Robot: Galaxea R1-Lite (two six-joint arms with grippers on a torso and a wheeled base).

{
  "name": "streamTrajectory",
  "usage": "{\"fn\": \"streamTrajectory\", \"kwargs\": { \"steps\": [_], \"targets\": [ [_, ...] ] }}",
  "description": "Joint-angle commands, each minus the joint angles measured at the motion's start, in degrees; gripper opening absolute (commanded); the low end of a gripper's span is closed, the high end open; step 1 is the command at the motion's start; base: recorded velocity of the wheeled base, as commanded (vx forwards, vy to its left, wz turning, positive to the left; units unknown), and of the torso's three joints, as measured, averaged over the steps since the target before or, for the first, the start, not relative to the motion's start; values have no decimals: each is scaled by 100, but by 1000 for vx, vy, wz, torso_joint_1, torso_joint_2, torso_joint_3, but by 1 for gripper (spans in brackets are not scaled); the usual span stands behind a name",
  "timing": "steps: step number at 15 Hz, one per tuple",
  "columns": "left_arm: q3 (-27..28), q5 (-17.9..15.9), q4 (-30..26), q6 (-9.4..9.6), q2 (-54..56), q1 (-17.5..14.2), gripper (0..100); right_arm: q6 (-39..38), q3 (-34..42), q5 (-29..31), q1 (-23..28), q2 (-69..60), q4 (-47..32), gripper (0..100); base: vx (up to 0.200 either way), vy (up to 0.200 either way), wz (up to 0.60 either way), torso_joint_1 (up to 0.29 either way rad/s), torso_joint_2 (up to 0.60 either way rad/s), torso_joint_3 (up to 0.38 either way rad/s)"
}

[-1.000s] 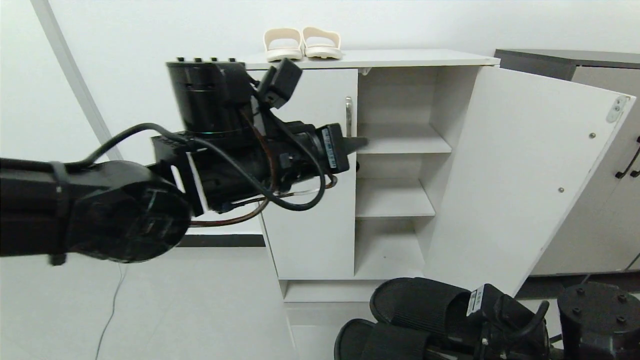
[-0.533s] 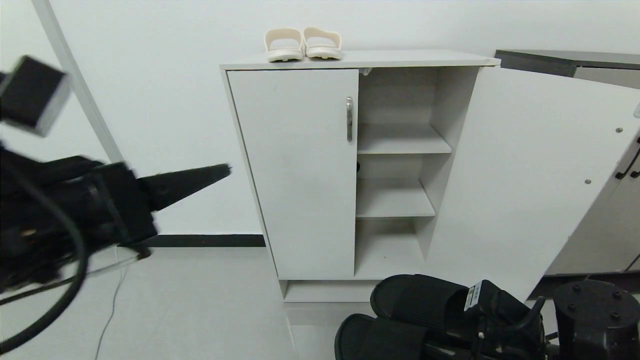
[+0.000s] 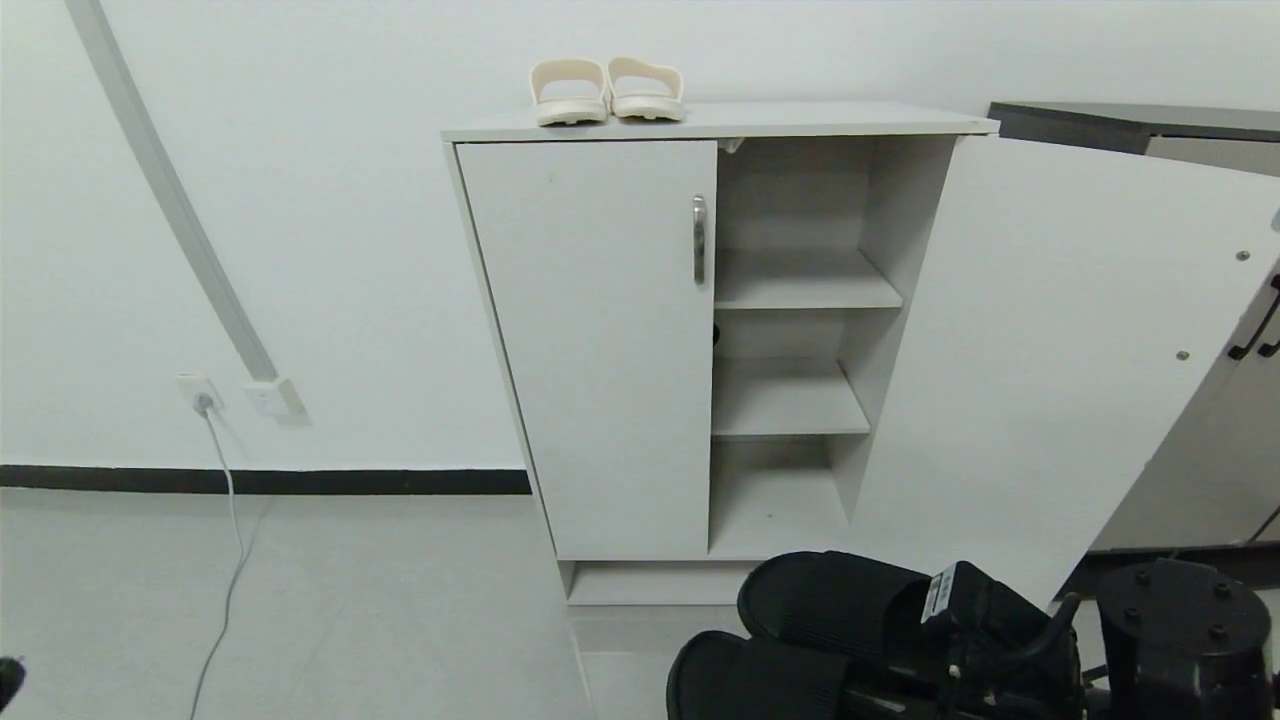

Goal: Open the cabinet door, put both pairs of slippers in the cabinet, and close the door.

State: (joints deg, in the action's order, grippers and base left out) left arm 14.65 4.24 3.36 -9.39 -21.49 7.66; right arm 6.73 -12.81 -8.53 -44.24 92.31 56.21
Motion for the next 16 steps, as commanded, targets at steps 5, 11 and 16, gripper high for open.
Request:
{"fn": "streamTrajectory", "kwargs": {
  "steps": [5,11,16],
  "targets": [
    [-1465,121,-73,359,1815,-906,0,4,16,1,3,24,-5,0,0,0,0,0,0,0],
    [-1457,129,-178,684,2149,-774,0,4,7,1,3,182,83,0,0,0,0,0,0,0],
    [-1465,-424,-363,1202,2149,-774,0,13,-28,36,3,270,136,0,0,0,0,0,0,0]
  ]
}}
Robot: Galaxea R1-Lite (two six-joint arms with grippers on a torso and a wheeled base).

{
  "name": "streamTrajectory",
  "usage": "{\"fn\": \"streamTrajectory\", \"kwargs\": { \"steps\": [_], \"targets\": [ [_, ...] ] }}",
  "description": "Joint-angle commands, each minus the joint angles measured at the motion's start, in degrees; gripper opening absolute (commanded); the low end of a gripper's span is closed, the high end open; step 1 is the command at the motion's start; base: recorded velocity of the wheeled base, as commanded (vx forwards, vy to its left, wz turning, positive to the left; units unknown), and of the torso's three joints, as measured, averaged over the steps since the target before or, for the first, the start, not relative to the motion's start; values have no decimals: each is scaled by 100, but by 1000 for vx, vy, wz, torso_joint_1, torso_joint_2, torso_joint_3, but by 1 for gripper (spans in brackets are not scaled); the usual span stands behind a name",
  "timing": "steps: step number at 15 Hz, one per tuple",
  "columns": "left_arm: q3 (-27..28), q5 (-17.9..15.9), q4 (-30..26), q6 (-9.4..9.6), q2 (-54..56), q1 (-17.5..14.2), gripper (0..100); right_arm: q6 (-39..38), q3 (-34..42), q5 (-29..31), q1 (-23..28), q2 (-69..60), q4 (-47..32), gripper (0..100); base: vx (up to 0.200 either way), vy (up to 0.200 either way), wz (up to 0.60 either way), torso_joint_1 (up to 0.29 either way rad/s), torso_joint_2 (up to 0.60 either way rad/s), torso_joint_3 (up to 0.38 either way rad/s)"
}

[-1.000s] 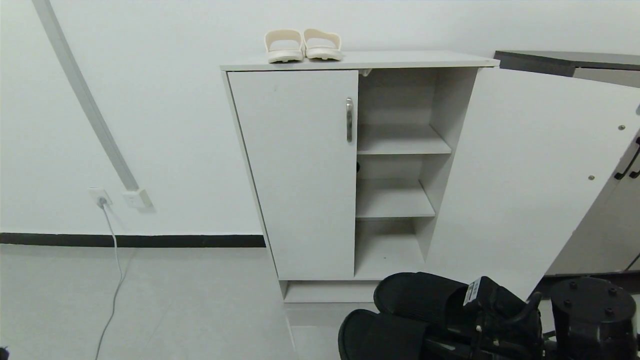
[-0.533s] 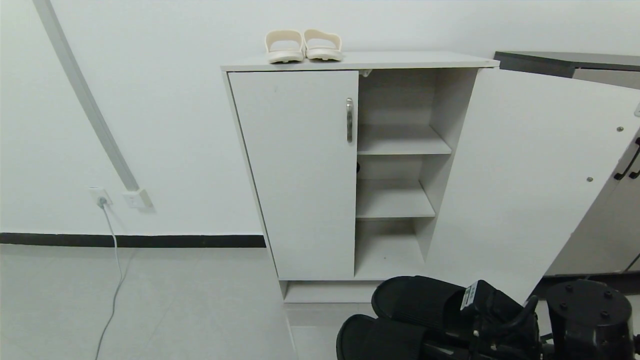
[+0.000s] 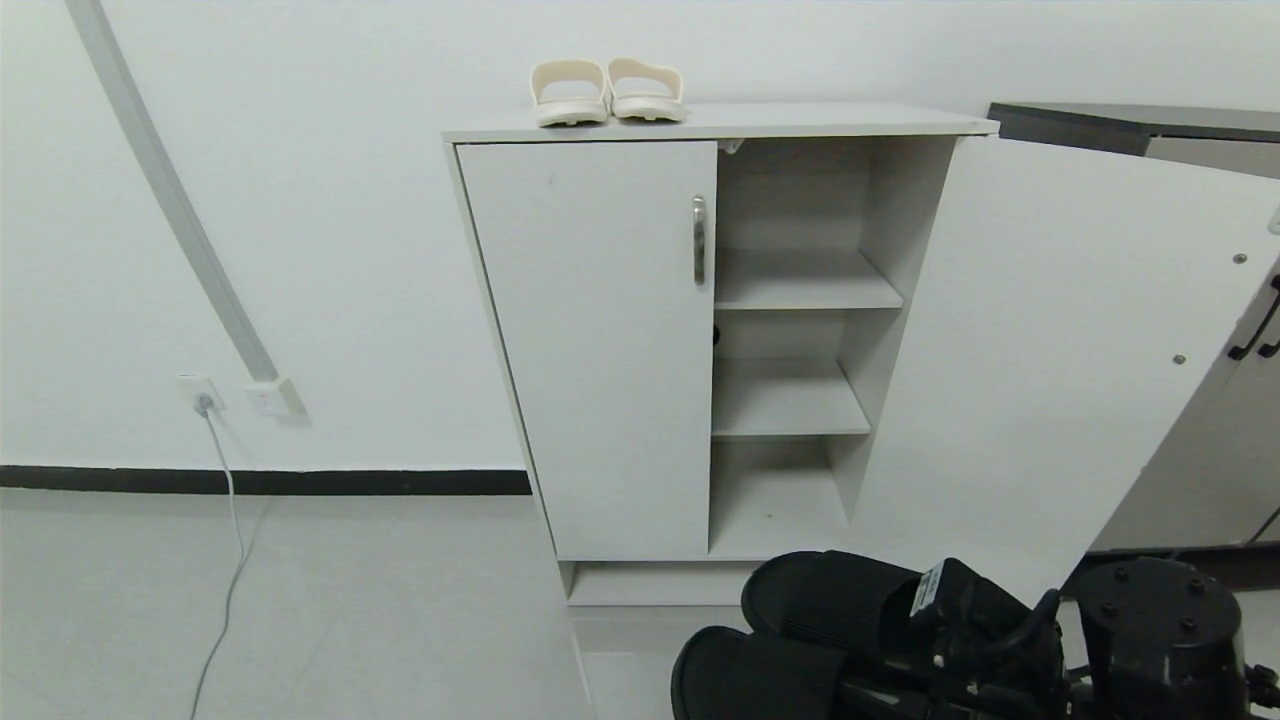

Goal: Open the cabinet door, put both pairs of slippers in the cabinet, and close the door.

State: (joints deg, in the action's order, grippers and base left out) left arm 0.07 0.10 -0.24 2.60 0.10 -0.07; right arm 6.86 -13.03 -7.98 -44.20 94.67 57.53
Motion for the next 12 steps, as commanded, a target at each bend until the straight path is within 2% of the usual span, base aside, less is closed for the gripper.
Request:
{"fn": "streamTrajectory", "kwargs": {
  "steps": [1,2,4,5,7,10,11,12],
  "targets": [
    [-7,-10,-2,4,-10,-1,0,-10,-85,104,-1,51,4,0,0,0,0,0,0,0],
    [-7,-10,-2,-22,-10,-1,0,-45,-209,298,-1,122,13,0,0,0,0,0,0,0],
    [-7,17,-2,-216,-10,-1,0,-370,-718,1089,-88,570,13,0,0,0,0,0,0,0],
    [-7,52,-2,-225,-10,-1,0,-853,-1140,1642,-308,869,13,0,0,0,0,0,0,0],
    [-7,43,-2,-216,-10,-1,0,-1715,-2239,3215,-686,1695,-5,0,0,0,0,0,0,0],
    [-7,43,-2,-216,-10,-1,0,-1820,-3513,5079,-686,2820,-119,0,0,0,0,0,0,0],
    [-7,43,-2,-216,-10,-1,0,-1961,-3768,5342,-633,3048,-119,0,0,0,0,0,0,0],
    [-7,43,-2,-216,-10,-1,0,-2084,-3909,5351,-563,3163,-137,0,0,0,0,0,0,0]
  ]
}}
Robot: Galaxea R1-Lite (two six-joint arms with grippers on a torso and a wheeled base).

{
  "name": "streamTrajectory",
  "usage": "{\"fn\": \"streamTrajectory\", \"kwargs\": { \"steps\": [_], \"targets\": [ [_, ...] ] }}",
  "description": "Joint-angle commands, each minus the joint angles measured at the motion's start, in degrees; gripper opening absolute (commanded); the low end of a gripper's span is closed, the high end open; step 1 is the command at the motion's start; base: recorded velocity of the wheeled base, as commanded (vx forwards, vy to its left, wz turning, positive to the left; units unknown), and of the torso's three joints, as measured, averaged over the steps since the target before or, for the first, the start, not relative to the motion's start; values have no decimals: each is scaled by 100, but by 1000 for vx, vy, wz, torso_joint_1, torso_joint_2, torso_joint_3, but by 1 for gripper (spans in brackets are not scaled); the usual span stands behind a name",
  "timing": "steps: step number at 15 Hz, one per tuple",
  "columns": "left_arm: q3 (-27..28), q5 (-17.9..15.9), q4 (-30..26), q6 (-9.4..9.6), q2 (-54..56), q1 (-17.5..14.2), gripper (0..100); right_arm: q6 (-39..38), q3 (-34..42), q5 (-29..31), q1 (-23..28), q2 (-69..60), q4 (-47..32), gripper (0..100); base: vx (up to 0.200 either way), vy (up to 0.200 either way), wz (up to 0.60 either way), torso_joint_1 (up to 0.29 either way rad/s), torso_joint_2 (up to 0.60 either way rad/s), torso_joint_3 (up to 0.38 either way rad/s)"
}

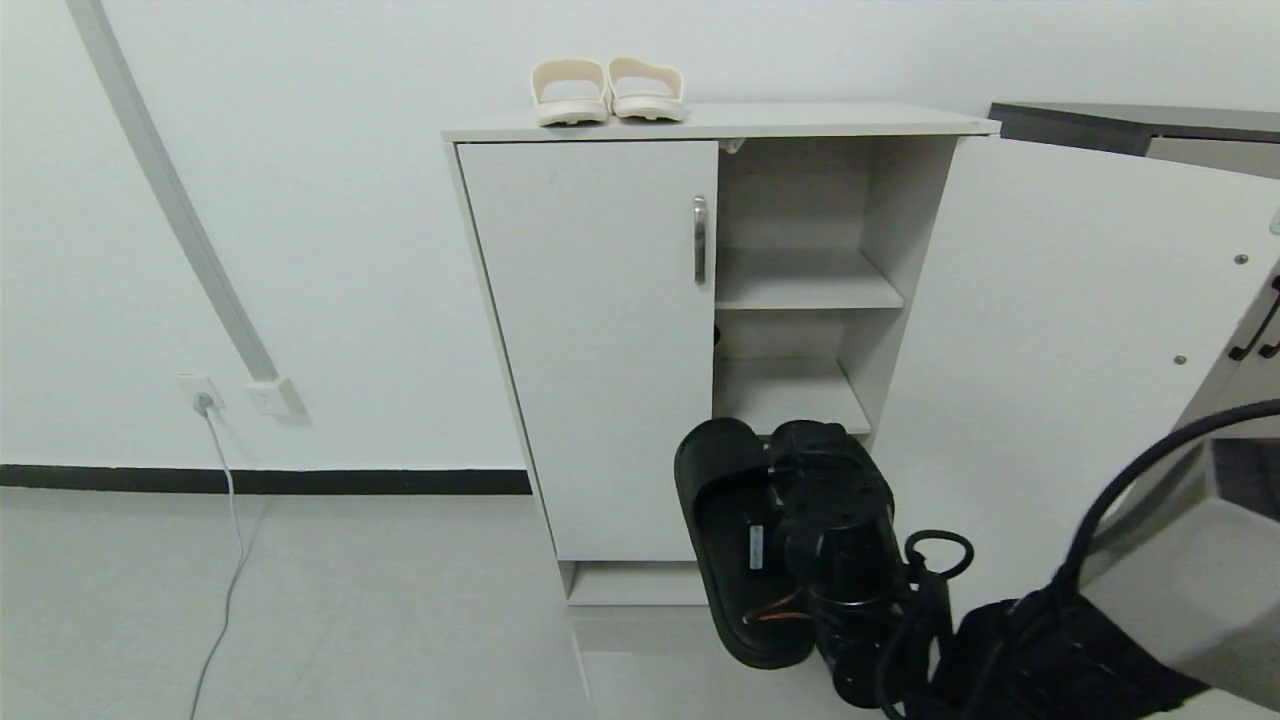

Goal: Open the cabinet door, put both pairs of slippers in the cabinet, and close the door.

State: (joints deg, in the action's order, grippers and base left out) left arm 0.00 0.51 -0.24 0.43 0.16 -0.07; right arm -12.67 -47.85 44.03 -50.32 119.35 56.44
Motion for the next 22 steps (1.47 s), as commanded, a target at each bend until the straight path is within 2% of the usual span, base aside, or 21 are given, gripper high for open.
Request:
{"fn": "streamTrajectory", "kwargs": {
  "steps": [1,3,10,15,17,22],
  "targets": [
    [0,2,-2,1,-16,-1,0,-148,-480,149,154,766,-28,0,0,0,0,0,0,0],
    [0,2,-2,1,-16,-1,0,-175,-489,149,207,792,-19,0,0,0,0,0,0,0],
    [0,10,-2,1,-16,-1,0,-175,-506,396,277,897,-10,0,0,-200,0,5,1,1],
    [0,10,-2,1,-16,-1,0,-166,-577,176,480,1275,218,0,0,0,0,0,0,0],
    [0,10,-2,-8,-16,-1,0,-61,-744,-369,480,1337,359,0,0,0,0,0,0,0],
    [0,10,-2,-8,-16,-1,0,-52,-902,-369,576,1530,376,0,0,0,0,0,0,0]
  ]
}}
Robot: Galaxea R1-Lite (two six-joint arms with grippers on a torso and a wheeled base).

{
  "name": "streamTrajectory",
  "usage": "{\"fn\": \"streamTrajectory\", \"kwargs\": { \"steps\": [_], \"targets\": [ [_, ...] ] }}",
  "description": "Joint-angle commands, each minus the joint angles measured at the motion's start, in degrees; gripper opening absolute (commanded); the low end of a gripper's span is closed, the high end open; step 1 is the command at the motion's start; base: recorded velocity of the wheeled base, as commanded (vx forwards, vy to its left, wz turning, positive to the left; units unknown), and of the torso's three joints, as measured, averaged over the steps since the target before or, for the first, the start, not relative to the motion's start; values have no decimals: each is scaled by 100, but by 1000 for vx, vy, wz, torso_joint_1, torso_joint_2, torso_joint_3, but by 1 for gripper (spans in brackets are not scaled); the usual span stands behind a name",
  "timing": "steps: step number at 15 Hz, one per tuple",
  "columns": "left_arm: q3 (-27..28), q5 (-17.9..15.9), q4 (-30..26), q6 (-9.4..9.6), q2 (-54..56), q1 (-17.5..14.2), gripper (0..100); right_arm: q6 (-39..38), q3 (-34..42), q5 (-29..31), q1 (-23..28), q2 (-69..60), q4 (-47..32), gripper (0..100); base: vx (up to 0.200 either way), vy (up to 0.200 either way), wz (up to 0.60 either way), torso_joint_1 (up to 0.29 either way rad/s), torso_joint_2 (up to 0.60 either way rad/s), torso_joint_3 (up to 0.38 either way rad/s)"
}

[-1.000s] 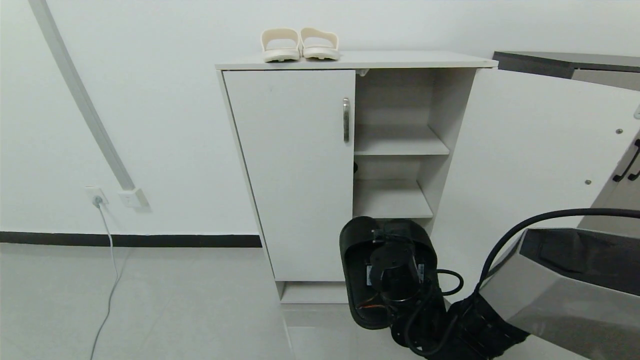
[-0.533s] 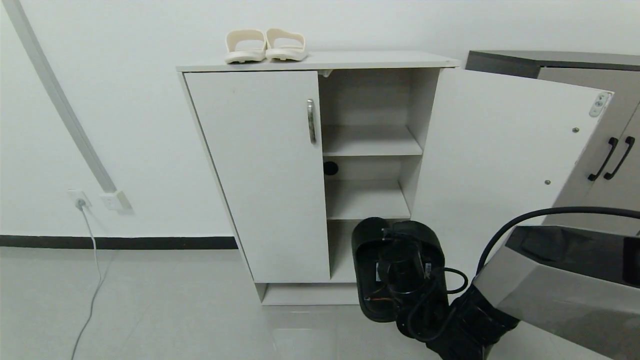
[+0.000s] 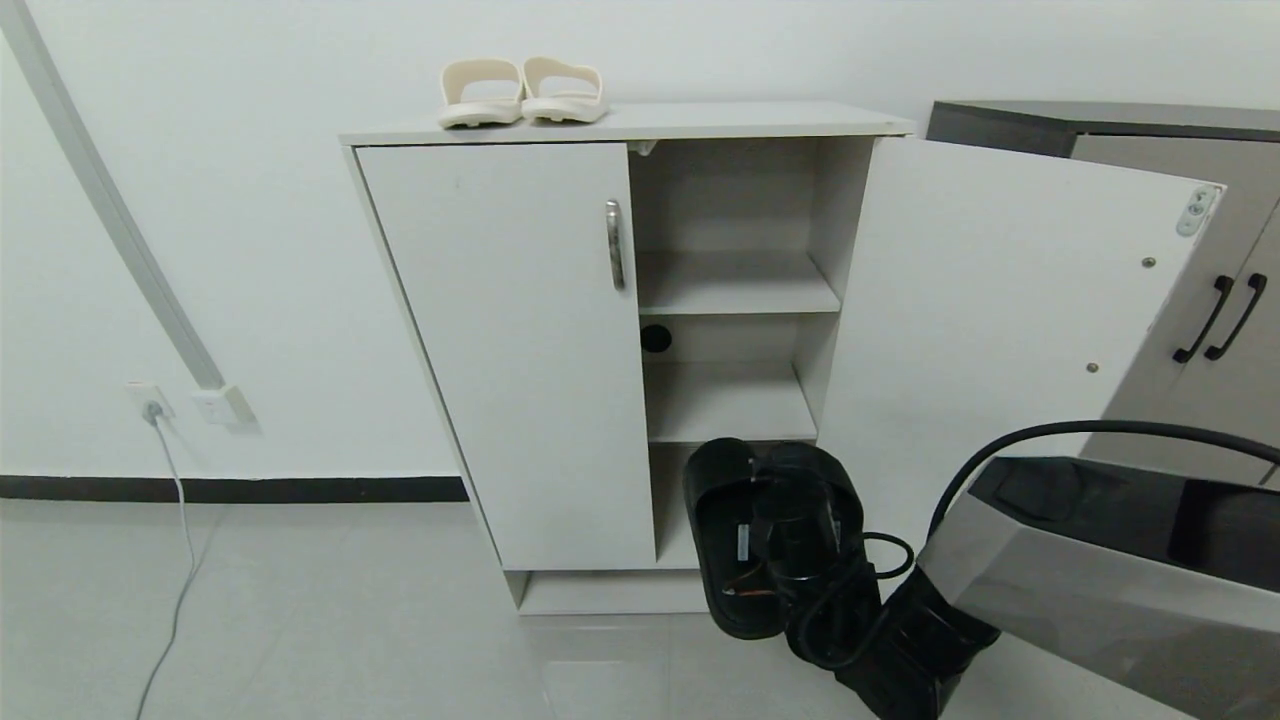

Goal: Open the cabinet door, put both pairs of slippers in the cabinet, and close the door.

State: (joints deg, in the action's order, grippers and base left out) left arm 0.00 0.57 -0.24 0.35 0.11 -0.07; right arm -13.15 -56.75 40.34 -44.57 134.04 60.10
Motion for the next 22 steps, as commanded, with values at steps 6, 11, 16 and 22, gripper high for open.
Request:
{"fn": "streamTrajectory", "kwargs": {
  "steps": [6,11,16,22],
  "targets": [
    [0,4,-2,0,-11,-1,0,6,-21,0,1,114,54,0,0,0,0,0,0,0],
    [9,-22,-20,9,-11,-1,0,6,-29,9,-8,105,54,0,0,0,0,0,0,0],
    [18,-31,-20,17,-11,-1,0,15,-47,9,-8,123,54,0,0,0,0,3,2,-135],
    [18,-31,-20,17,-11,-1,0,6,-38,9,1,158,54,0,0,0,0,2,4,-194]
  ]
}}
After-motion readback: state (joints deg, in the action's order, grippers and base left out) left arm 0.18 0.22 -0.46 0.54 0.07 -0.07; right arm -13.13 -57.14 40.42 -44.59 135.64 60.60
